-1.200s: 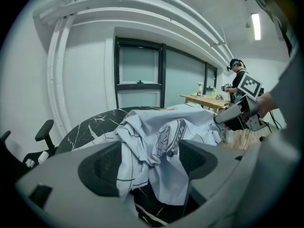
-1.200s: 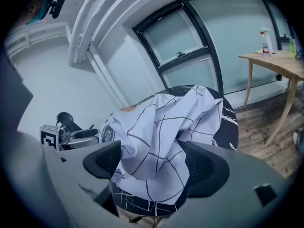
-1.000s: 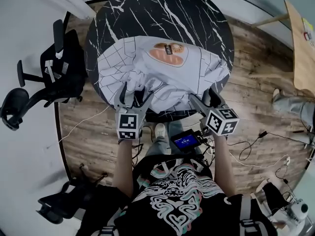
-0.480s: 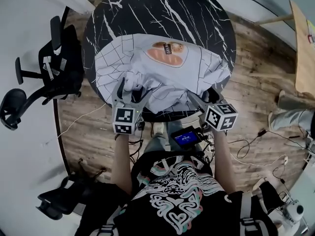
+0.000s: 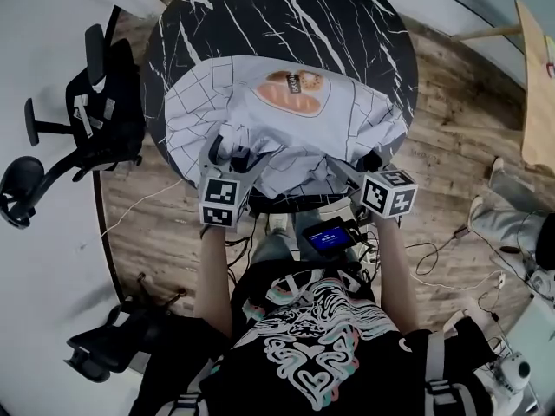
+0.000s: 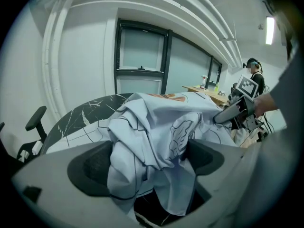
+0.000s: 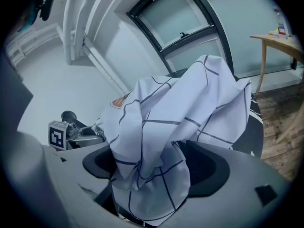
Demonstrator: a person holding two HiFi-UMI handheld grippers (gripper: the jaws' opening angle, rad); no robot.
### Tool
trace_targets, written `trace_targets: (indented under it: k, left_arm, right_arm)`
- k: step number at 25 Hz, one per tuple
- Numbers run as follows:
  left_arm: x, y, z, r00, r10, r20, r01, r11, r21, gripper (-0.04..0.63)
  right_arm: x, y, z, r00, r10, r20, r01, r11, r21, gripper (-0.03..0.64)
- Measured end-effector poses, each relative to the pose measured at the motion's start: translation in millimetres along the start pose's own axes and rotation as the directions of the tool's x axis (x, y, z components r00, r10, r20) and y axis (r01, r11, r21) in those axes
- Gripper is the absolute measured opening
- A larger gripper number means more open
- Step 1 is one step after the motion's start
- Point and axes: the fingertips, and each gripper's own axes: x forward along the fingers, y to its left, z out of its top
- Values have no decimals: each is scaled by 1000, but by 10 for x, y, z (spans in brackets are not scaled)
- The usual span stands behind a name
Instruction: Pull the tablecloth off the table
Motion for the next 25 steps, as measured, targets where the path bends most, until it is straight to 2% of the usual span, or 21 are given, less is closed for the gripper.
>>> trace_targets:
  k: [9, 14, 18, 25]
  left_arm:
    - [232, -157, -140, 996, -64, -59, 60, 996, -72, 494]
    - [325, -187, -193, 994, -71, -84, 65, 995, -72, 494]
    - [386, -209, -233, 993, -70, -90, 64, 996, -67, 494]
    - [463, -232, -254, 990, -96, -102, 82, 987, -140, 474]
  right_arm:
    - [214, 152, -36, 995, 91, -45, -91, 996, 1, 411]
    - [381, 197, -90, 992, 100, -77, -103, 994, -36, 411]
    - [430, 169, -137, 989, 121, -84, -122, 992, -12, 411]
    - [525, 168, -201, 982, 138, -131, -136, 990, 20, 411]
